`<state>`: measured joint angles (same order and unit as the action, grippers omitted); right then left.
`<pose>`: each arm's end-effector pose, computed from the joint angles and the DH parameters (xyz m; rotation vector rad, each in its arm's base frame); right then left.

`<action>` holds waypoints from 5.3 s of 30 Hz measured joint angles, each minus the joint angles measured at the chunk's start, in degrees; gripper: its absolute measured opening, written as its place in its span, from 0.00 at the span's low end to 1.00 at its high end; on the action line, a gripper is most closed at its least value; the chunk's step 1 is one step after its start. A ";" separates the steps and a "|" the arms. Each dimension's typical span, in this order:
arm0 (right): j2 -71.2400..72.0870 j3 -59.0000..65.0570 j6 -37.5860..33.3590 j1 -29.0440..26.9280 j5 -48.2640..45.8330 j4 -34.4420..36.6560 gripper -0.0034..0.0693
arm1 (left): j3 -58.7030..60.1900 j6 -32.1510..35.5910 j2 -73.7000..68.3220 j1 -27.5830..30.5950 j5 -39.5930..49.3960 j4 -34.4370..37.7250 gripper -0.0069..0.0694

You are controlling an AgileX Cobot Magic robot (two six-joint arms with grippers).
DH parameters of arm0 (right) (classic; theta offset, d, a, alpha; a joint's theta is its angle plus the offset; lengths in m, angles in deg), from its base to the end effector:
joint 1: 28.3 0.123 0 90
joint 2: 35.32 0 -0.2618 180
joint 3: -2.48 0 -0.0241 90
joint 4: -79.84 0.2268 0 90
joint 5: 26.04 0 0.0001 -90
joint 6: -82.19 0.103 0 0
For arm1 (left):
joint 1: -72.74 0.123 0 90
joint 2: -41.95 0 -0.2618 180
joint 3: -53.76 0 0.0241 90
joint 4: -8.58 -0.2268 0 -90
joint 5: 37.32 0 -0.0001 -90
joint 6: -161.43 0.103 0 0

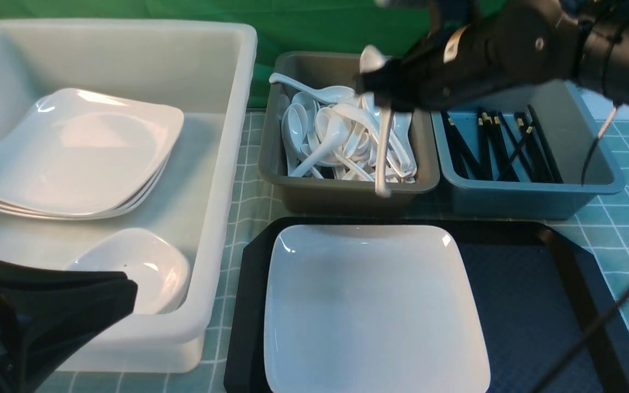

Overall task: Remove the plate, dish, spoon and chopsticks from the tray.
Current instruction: Use the right arm to put the soup spoon into the small storage box in the middle, then use the left arm to grab a plate from the dinner plate, then use the left arm to put the plate into the large storage box on the left

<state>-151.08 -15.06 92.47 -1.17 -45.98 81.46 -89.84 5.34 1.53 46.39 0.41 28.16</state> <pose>0.3844 0.1981 0.3015 -0.2847 2.0705 0.4267 0.0881 -0.0673 0.3286 0.7178 1.8501 -0.4097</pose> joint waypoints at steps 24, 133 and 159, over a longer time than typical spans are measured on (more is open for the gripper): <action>4.48 -12.14 -19.01 -4.47 -34.23 -0.26 0.15 | -0.87 20.67 -19.41 -5.89 -1.88 1.51 0.11; 55.87 29.04 -16.89 2.90 -23.72 -0.30 0.07 | -19.08 -0.62 -57.32 19.52 -16.42 -63.38 0.14; 55.87 29.04 -17.71 2.90 -29.76 1.02 0.07 | -19.56 -12.17 -65.79 20.27 -18.21 -59.25 0.71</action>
<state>-95.21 13.98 74.77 1.74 -75.74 82.48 -109.40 -6.83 -64.26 66.67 -17.80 -31.09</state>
